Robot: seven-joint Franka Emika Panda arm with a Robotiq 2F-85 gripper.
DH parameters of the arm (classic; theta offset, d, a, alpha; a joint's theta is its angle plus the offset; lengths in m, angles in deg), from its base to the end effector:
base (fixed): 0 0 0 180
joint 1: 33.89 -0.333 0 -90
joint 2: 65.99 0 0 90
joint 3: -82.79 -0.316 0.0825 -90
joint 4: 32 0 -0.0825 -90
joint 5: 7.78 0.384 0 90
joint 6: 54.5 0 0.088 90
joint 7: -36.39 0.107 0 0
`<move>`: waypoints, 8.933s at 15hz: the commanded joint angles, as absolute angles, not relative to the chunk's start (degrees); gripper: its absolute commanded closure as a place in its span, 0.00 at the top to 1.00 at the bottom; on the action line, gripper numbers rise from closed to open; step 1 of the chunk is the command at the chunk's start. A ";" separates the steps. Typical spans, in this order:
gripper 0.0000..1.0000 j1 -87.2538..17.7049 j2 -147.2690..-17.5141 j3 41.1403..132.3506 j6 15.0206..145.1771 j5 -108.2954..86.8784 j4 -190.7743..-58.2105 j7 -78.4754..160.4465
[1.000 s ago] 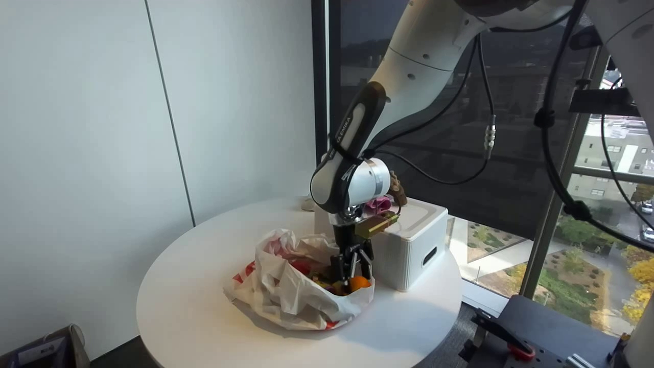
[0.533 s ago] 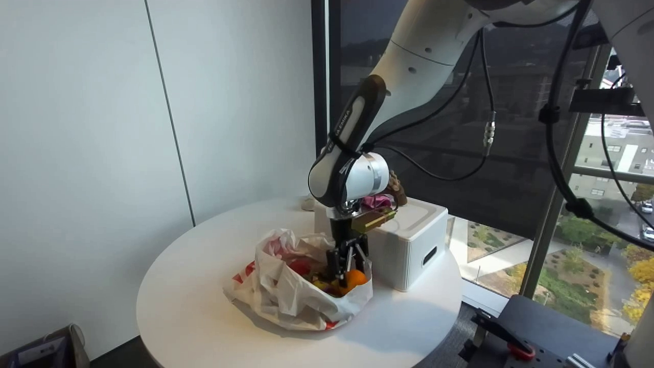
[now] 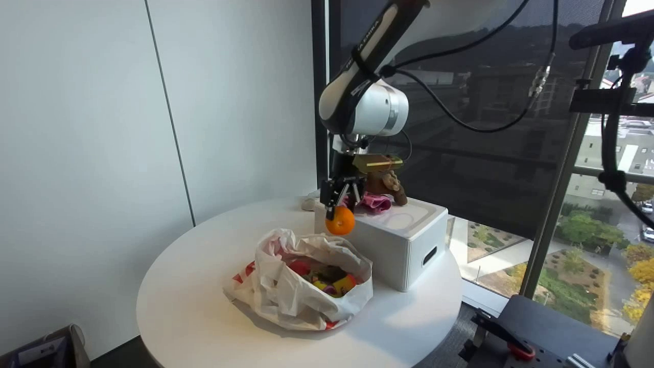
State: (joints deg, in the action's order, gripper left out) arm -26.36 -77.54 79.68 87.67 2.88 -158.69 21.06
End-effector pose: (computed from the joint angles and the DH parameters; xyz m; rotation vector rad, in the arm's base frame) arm 0.5548 -0.0438 0.2940 -3.0216 -0.0691 -0.1350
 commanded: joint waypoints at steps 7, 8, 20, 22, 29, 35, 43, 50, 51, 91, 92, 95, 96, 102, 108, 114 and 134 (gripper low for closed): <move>0.51 -23.29 -78.18 88.75 104.49 4.97 -158.20 24.36; 0.51 -23.53 -80.25 89.33 107.26 3.08 -157.44 25.98; 0.99 -25.29 -87.27 90.42 115.42 -5.31 -155.05 34.27; 1.00 -26.17 -84.75 90.57 117.02 -6.34 -157.79 33.81; 1.00 -41.68 -80.64 107.99 123.44 -26.69 -165.03 41.66; 1.00 -59.97 -78.61 123.14 117.63 -48.09 -166.75 52.56; 1.00 -46.76 -72.86 89.92 102.80 -19.54 -174.50 30.58; 1.00 -38.38 -86.37 83.90 95.79 -16.68 -163.41 24.67; 1.00 -37.57 -88.18 83.58 95.69 -16.37 -162.02 24.45; 0.38 -29.66 -76.10 81.09 98.91 -6.81 -162.60 30.09; 0.38 -29.47 -73.88 82.42 99.09 -7.06 -163.45 31.41; 0.38 -27.65 -68.49 86.81 99.55 -8.02 -165.36 34.20; 0.38 -26.88 -68.11 88.26 100.78 -8.57 -165.40 35.04; 0.38 -24.09 -74.70 93.07 108.67 -9.44 -162.01 38.64; 0.38 -24.26 -85.07 96.02 112.16 -10.34 -157.06 41.23; 0.98 -25.09 -81.86 95.89 114.20 -10.26 -160.35 39.43; 1.00 -35.32 -80.18 82.11 97.27 -18.13 -166.32 25.78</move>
State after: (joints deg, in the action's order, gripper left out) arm -35.42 -74.01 81.43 99.82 -14.46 -171.73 27.44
